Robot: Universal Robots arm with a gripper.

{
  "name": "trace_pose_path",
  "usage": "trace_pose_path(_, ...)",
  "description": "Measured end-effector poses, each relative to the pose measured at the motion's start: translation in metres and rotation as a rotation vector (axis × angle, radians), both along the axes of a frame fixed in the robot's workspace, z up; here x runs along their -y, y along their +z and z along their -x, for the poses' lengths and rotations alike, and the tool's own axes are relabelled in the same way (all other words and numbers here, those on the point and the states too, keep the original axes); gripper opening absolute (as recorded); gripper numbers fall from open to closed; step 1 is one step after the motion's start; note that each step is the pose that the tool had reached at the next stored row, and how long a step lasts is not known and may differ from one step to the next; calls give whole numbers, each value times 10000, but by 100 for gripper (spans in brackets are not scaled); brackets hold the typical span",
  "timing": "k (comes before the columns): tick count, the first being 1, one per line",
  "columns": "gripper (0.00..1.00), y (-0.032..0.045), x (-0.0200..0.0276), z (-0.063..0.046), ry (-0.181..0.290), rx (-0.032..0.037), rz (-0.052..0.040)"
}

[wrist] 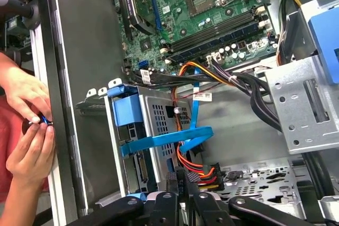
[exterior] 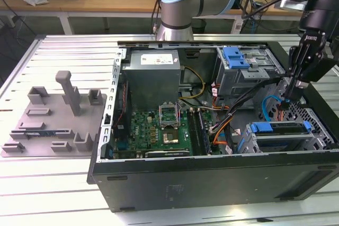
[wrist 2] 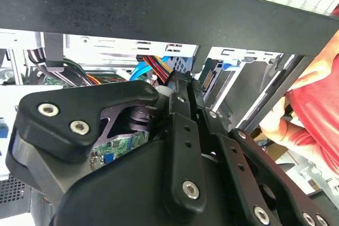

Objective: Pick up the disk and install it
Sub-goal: 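Insert the first disk wire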

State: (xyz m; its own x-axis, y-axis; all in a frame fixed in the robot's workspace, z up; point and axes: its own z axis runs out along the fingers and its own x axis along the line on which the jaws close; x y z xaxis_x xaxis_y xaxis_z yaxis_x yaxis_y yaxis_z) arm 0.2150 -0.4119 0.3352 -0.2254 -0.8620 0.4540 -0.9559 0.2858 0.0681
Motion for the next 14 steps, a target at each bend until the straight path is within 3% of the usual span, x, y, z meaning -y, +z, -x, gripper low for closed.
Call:
trace_pose_path(8,17,34,-54,8,1,-1,4)
trace_pose_path(14,17,33,-55,8,0,-1,4)
